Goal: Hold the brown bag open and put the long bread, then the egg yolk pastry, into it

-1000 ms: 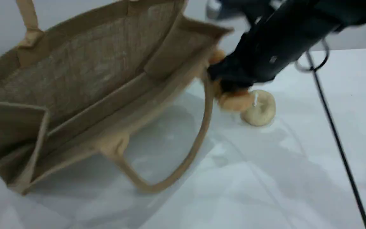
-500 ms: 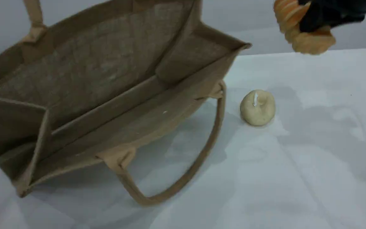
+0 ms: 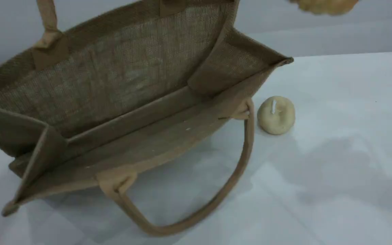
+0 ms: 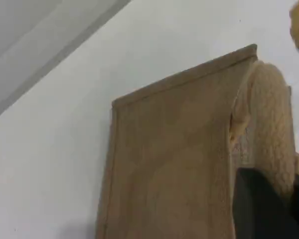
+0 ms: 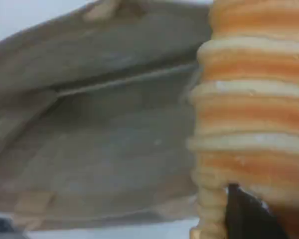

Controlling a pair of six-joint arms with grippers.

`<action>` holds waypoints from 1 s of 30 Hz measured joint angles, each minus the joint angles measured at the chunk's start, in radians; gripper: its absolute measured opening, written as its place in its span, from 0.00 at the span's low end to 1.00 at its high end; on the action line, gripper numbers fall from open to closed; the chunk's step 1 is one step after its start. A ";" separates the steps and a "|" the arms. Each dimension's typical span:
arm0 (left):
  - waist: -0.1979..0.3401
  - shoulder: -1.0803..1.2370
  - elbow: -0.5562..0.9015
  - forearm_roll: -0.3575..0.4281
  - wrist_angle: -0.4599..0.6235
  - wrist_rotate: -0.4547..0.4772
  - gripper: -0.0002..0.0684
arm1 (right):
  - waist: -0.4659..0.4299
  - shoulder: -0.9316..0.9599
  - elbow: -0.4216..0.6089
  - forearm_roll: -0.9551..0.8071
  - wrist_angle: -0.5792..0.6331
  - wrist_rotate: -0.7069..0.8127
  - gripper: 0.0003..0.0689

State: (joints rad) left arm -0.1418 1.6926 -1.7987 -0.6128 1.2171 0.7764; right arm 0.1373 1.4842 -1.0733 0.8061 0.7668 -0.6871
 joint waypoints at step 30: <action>0.000 -0.001 0.000 -0.023 0.005 -0.007 0.14 | 0.411 0.313 -0.003 0.243 -0.444 -0.133 0.15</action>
State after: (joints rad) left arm -0.1418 1.6917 -1.7987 -0.6354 1.2225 0.7694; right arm 0.5487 1.7971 -1.0764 1.0490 0.3229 -0.8203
